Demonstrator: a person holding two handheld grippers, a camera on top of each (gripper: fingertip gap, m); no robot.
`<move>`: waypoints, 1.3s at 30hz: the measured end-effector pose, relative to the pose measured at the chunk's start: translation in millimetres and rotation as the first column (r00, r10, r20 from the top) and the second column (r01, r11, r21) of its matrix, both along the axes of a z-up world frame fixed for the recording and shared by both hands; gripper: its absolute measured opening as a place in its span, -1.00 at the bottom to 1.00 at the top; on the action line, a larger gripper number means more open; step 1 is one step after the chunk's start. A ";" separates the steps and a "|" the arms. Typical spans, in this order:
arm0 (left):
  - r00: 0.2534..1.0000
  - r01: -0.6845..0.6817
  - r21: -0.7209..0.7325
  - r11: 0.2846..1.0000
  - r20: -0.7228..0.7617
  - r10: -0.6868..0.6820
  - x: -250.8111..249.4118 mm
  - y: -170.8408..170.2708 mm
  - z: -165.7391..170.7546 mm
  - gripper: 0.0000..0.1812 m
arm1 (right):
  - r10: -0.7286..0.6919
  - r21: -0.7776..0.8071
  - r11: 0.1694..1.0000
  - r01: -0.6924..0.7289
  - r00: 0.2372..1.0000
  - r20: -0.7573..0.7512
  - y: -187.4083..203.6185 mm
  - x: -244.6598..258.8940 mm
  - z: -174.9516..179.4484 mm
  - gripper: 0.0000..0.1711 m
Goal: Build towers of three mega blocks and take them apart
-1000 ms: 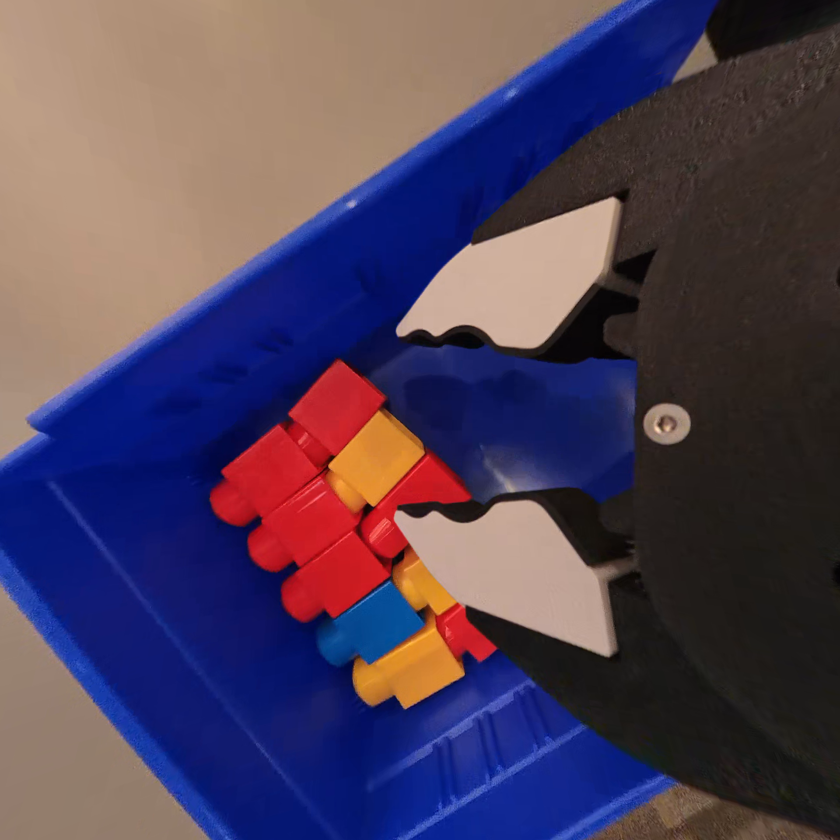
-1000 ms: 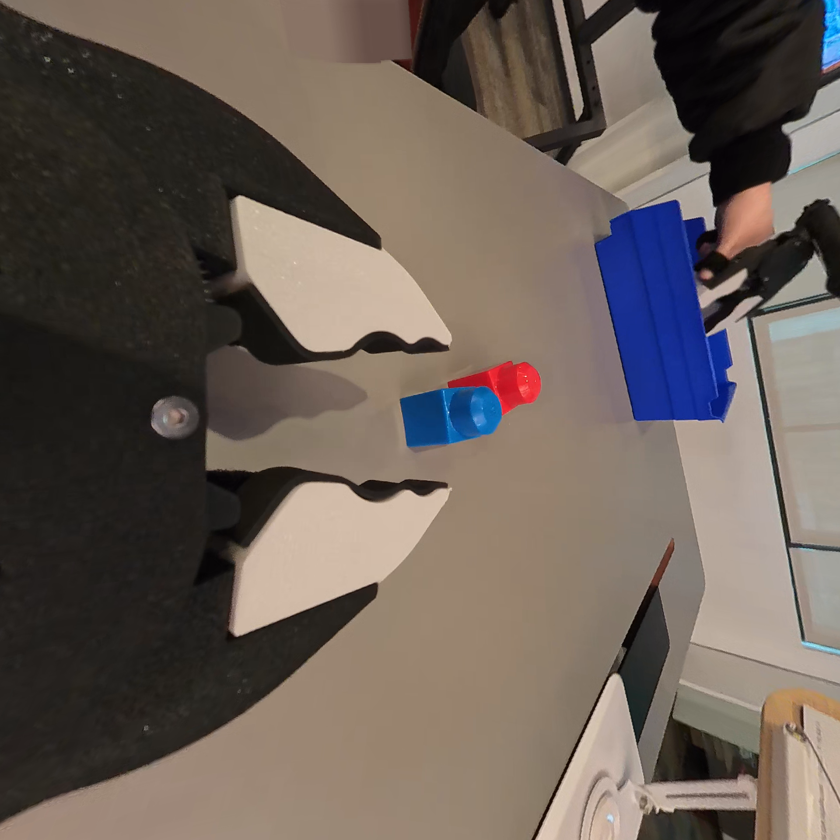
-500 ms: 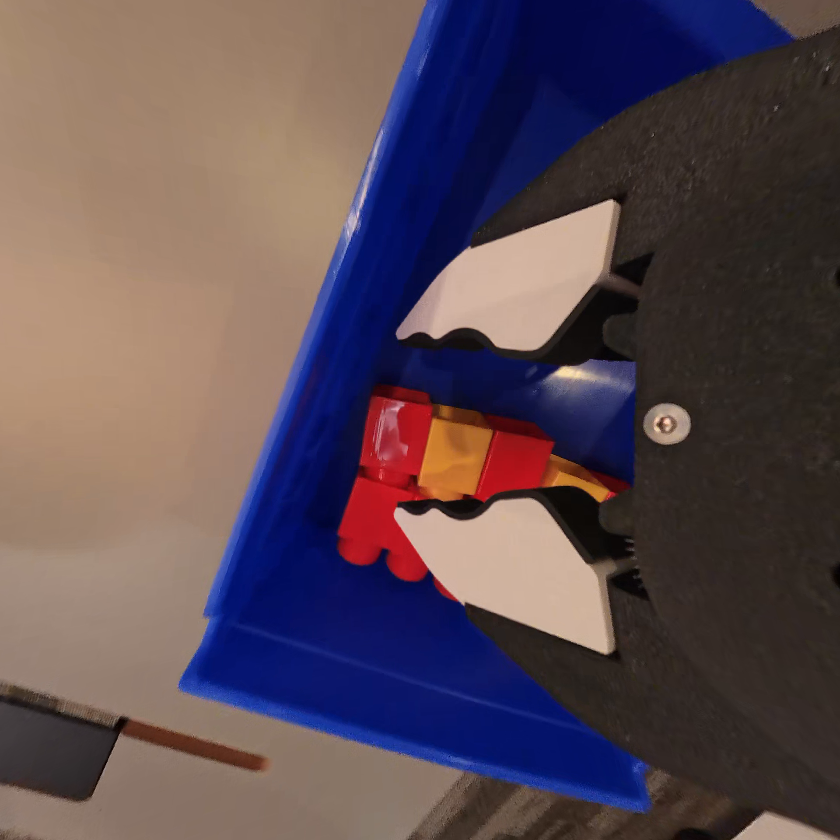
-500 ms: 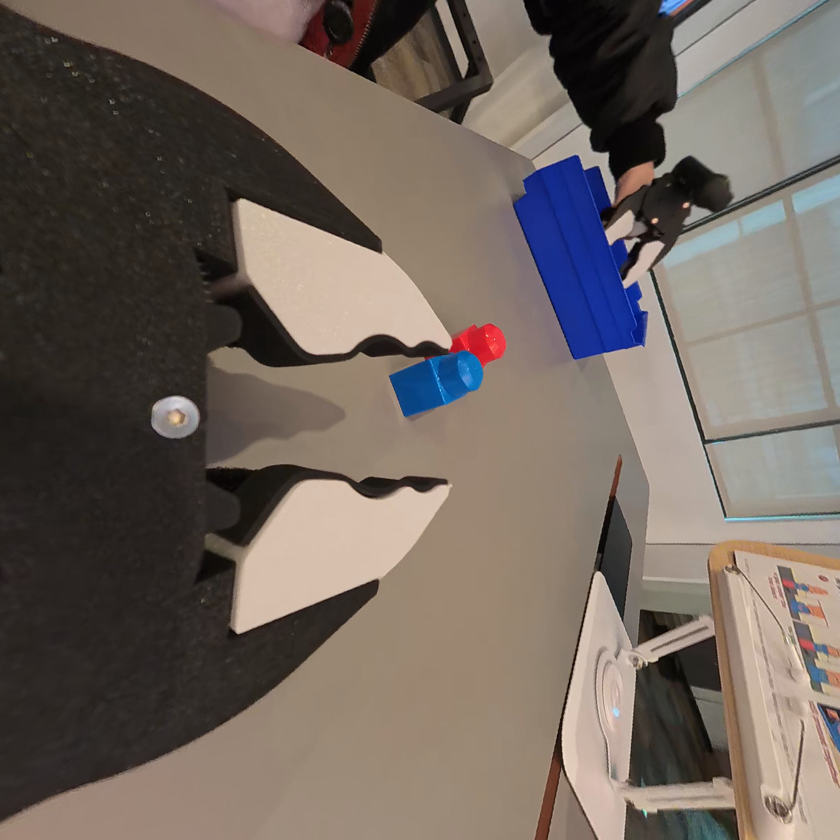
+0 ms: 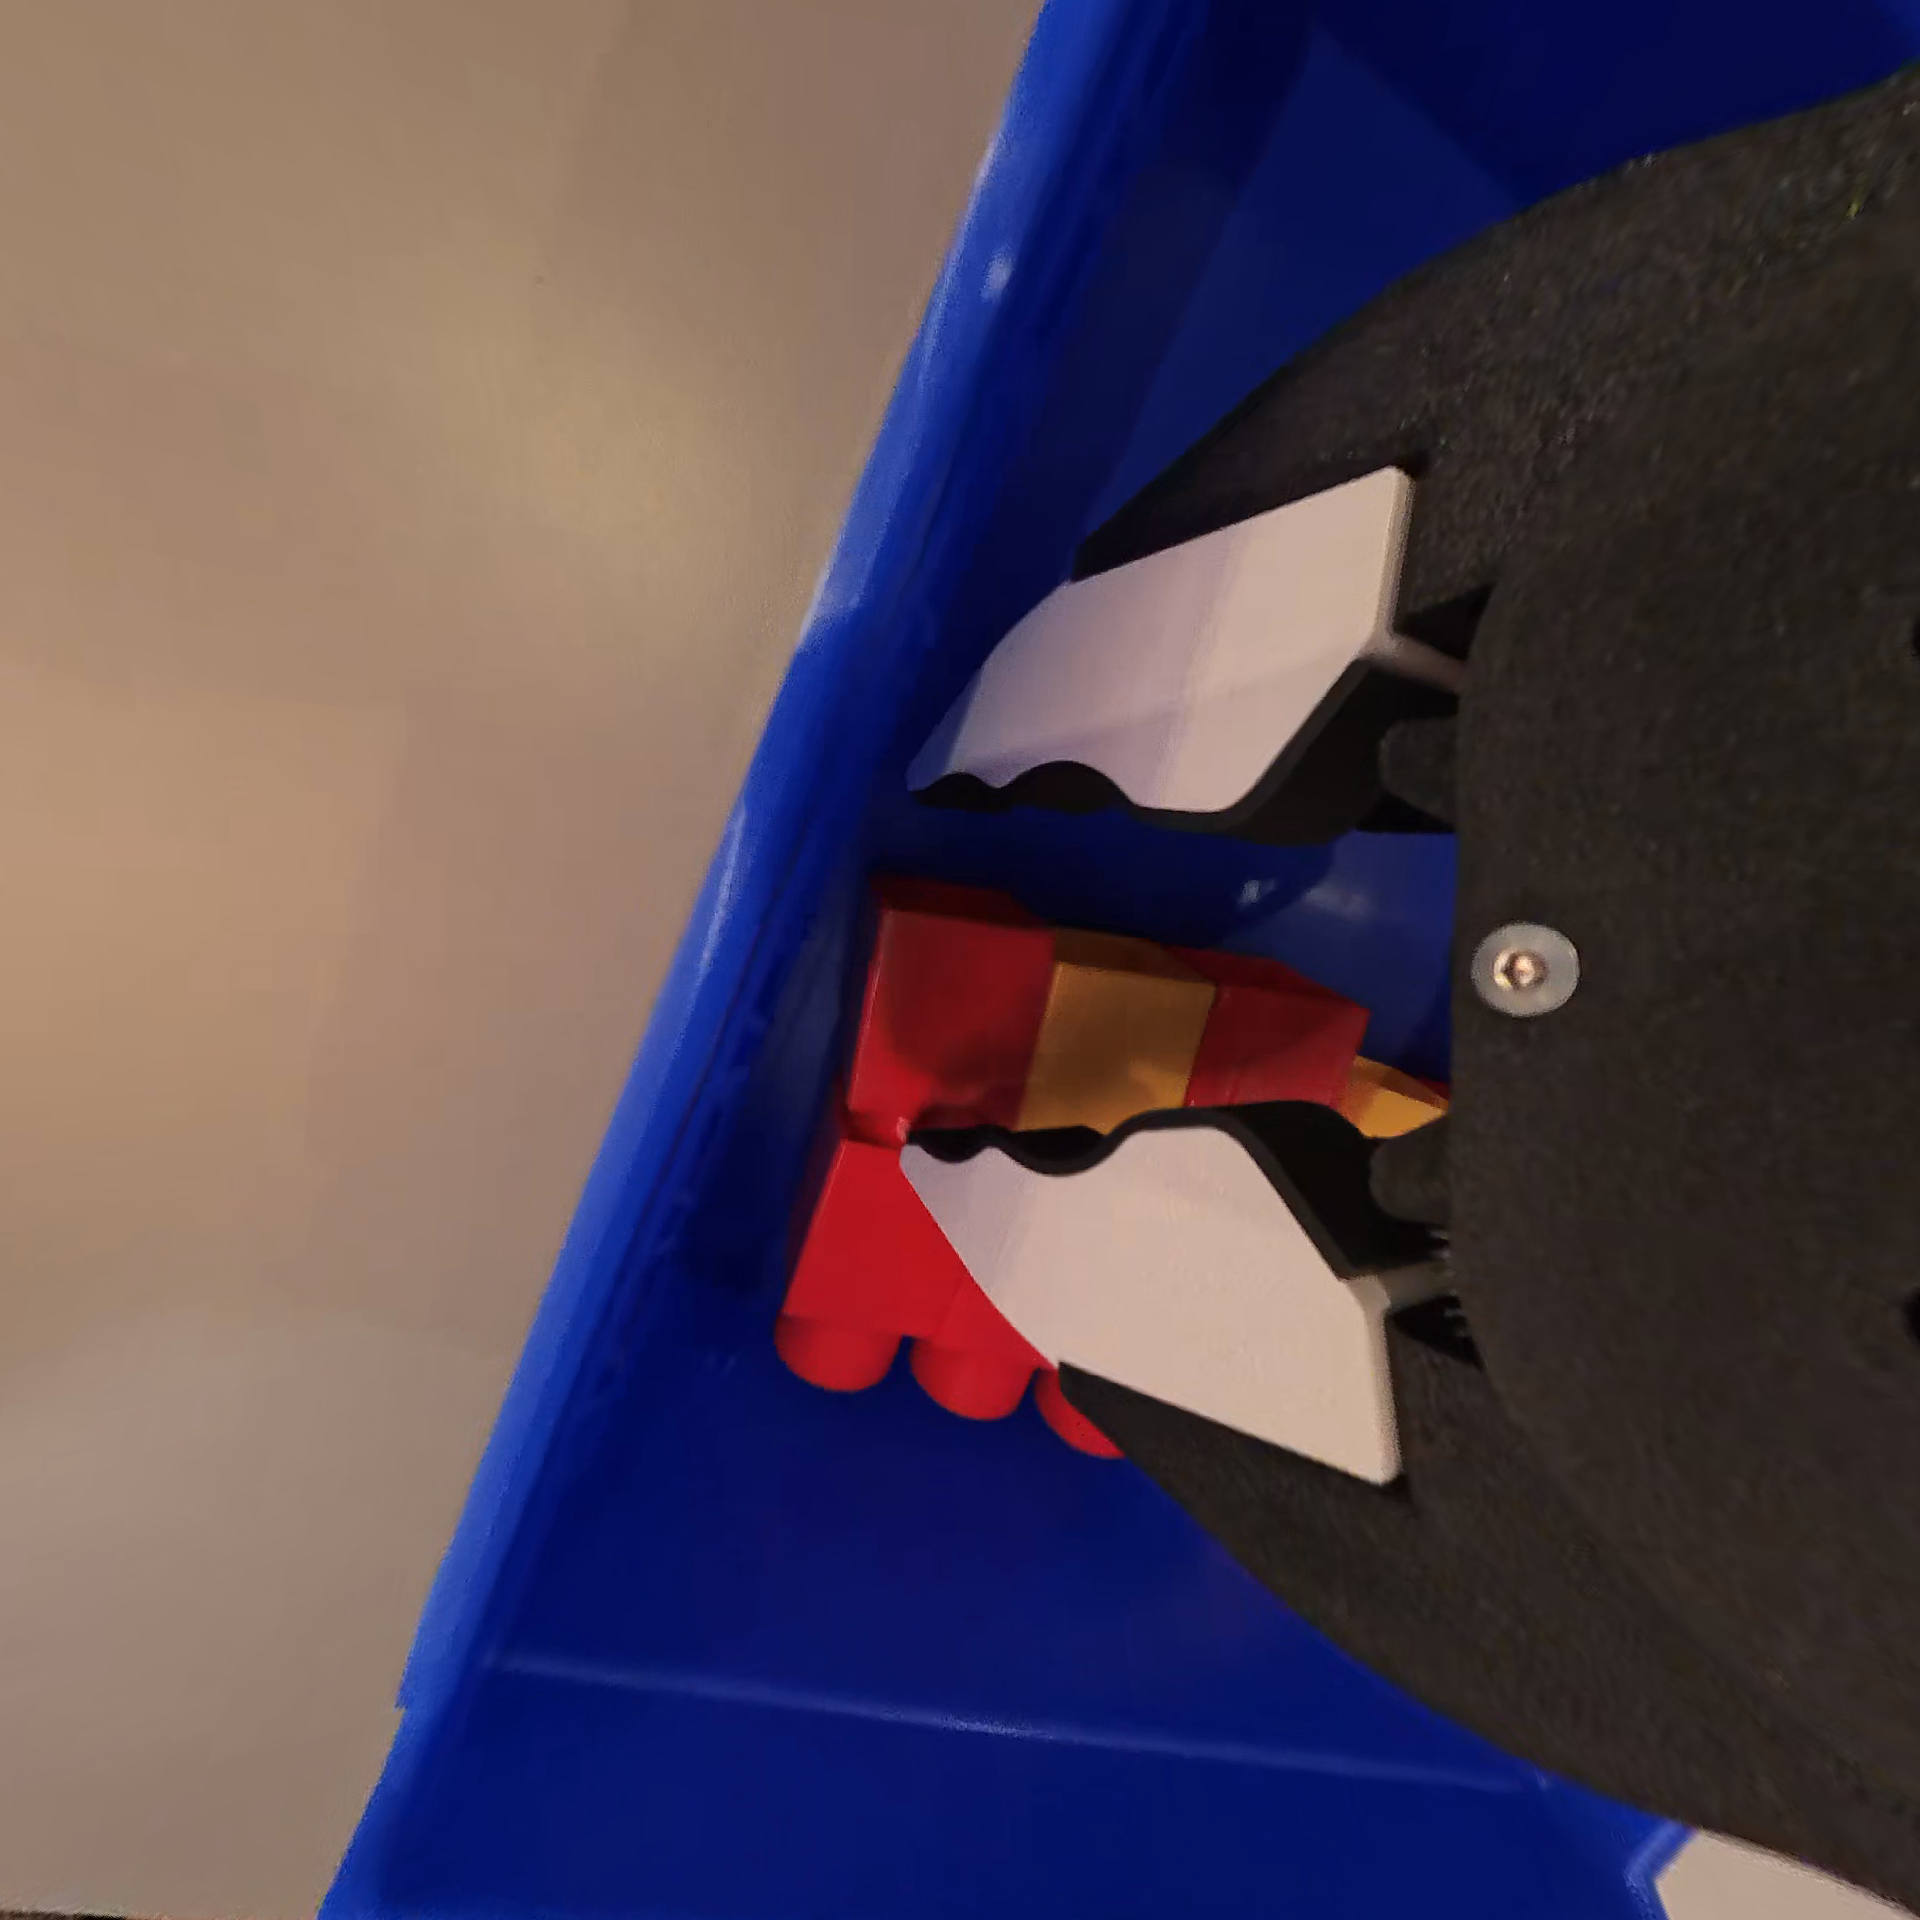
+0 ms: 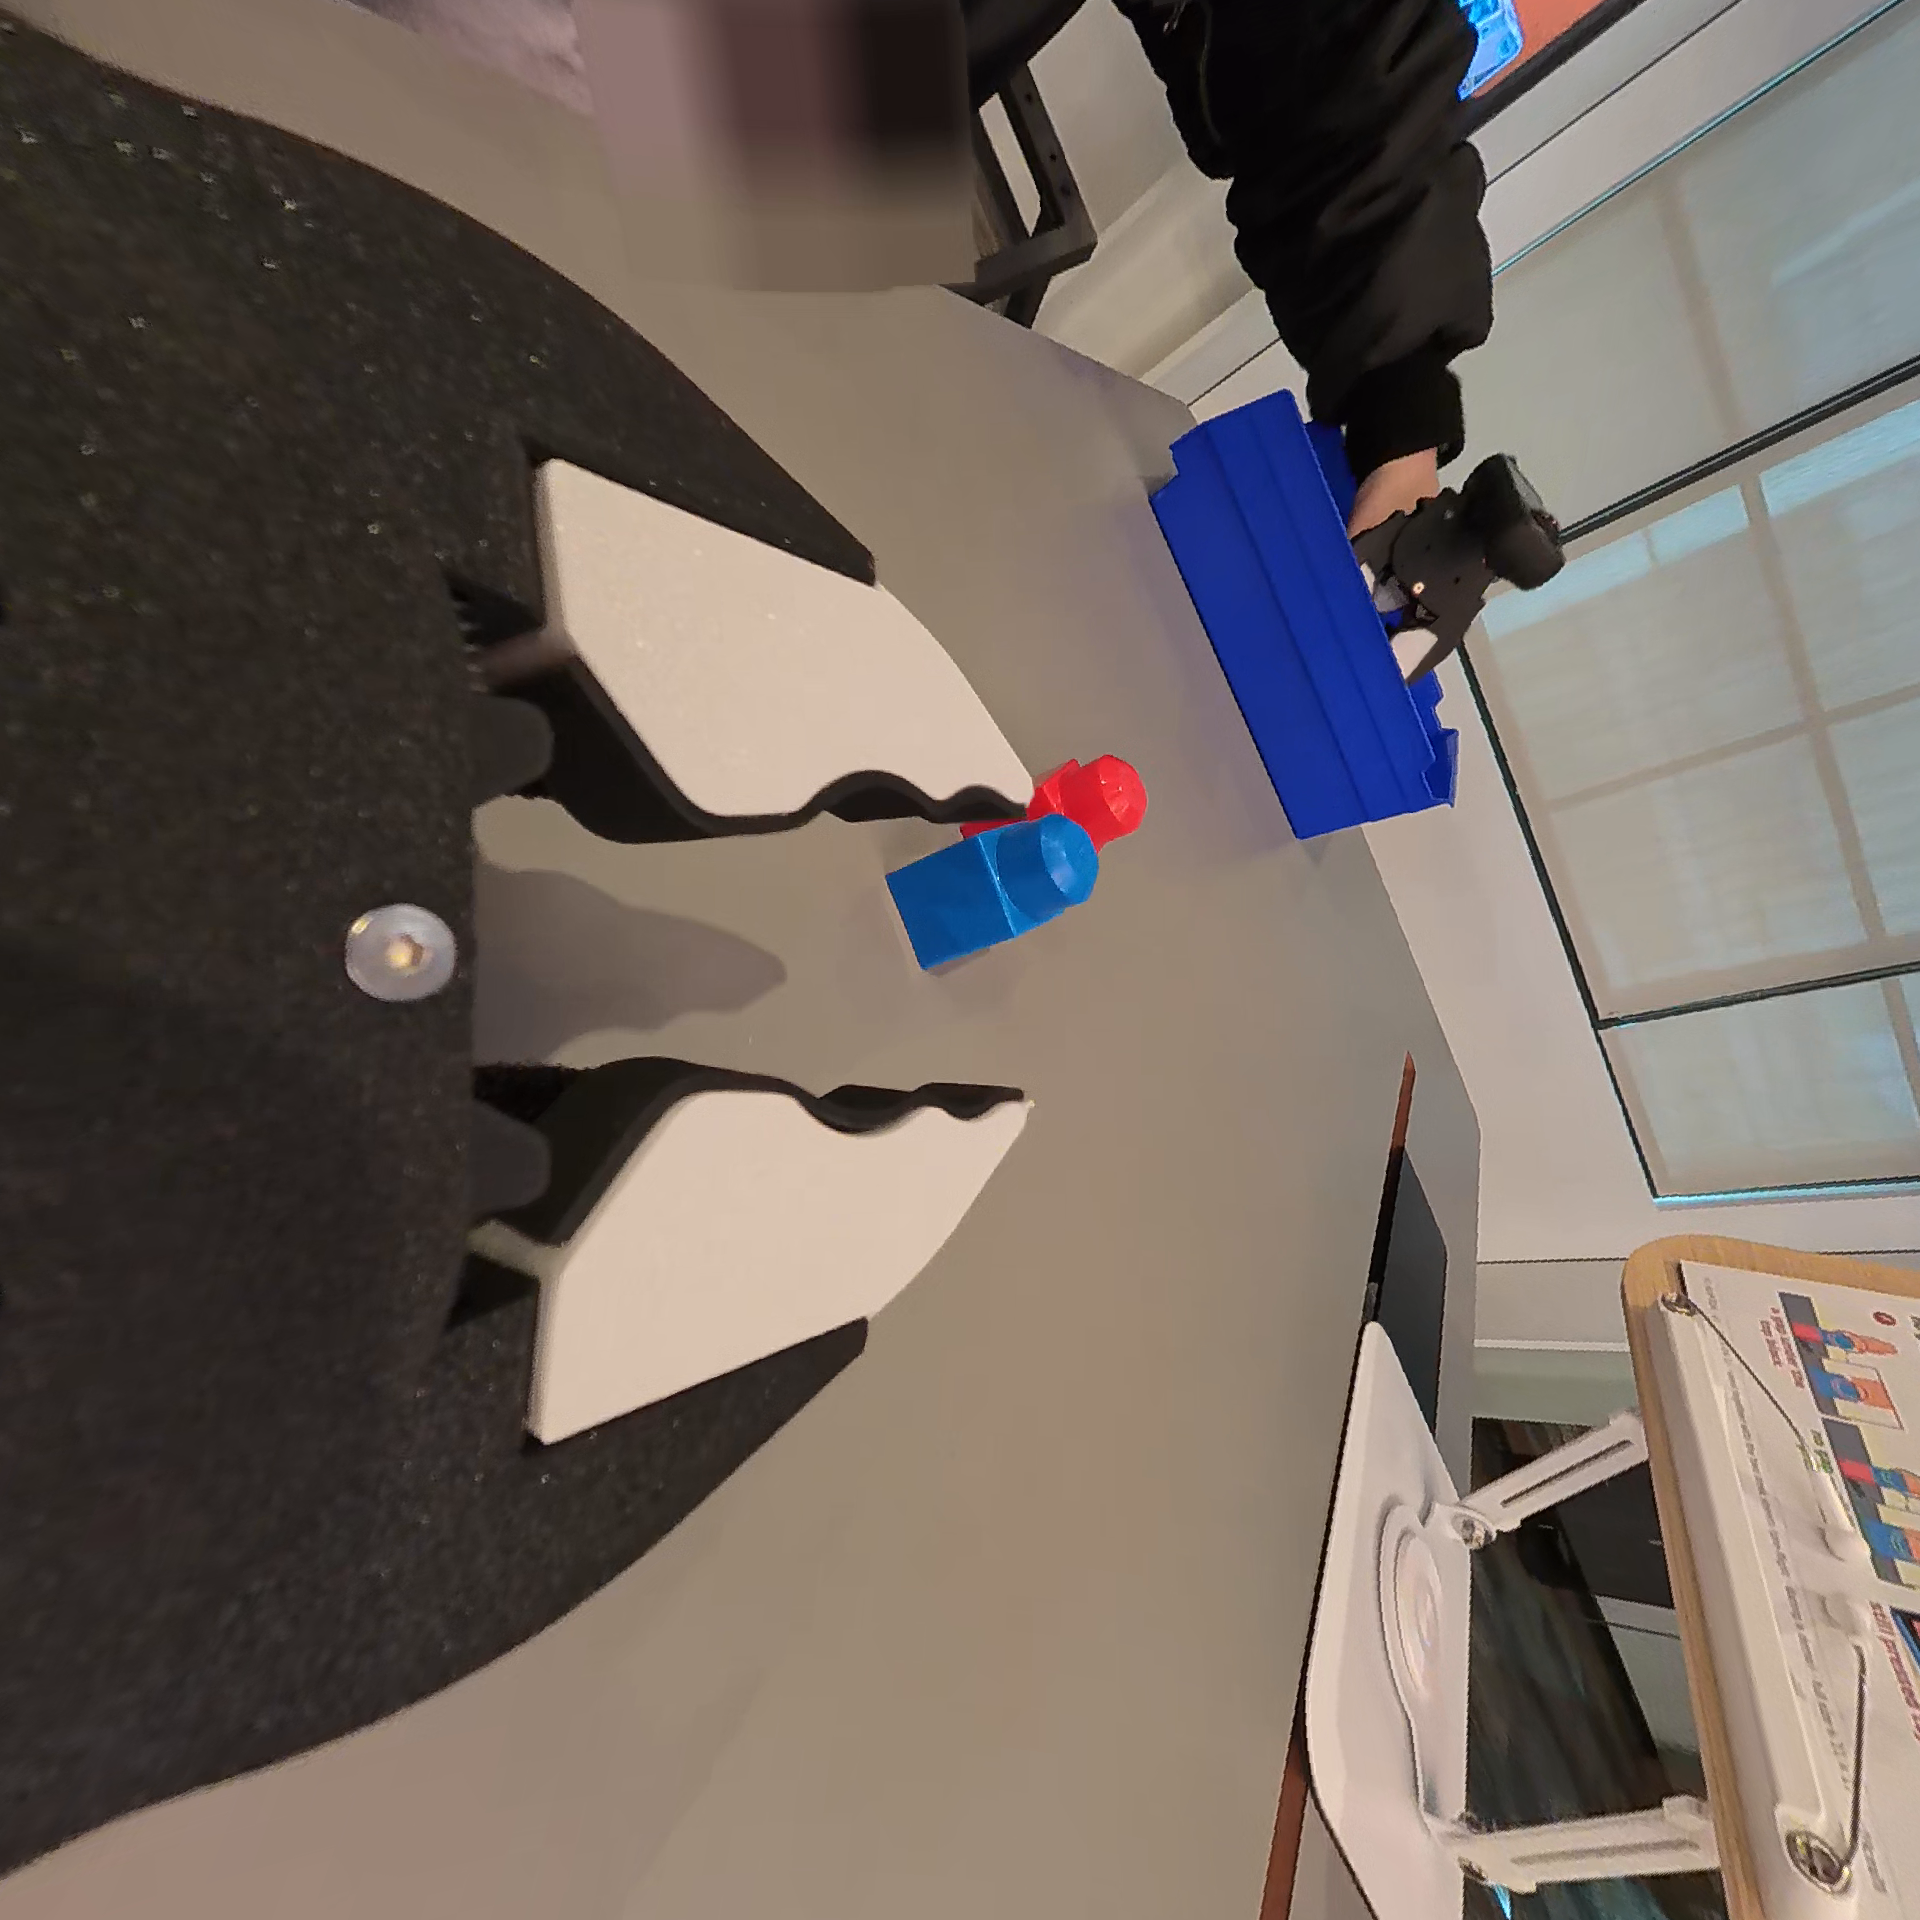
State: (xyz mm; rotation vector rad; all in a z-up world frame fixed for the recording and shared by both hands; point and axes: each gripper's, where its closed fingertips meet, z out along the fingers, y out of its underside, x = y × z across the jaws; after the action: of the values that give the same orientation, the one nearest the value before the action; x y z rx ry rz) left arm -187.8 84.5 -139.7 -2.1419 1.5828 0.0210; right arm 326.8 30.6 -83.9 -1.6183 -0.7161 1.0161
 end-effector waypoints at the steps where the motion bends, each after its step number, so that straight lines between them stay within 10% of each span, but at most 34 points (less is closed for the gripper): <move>1: 1.000 -0.001 0.020 1.000 -0.003 0.001 0.7 2.1 -0.4 -0.36 | 0.004 0.001 1.000 -0.004 1.000 -0.001 -0.5 -0.4 0.1 -0.45; 39: 0.989 0.146 0.042 0.988 -0.027 -0.145 6.1 -23.3 5.2 -0.38 | 0.087 -0.032 0.996 -0.088 0.996 -0.020 -13.2 -11.0 -1.2 -0.48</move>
State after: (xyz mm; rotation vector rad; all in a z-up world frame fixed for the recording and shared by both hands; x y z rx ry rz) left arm -181.7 61.2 -134.5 -1.9955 1.7321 0.0333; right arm 315.8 17.4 -85.1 -1.6157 -0.7666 1.1100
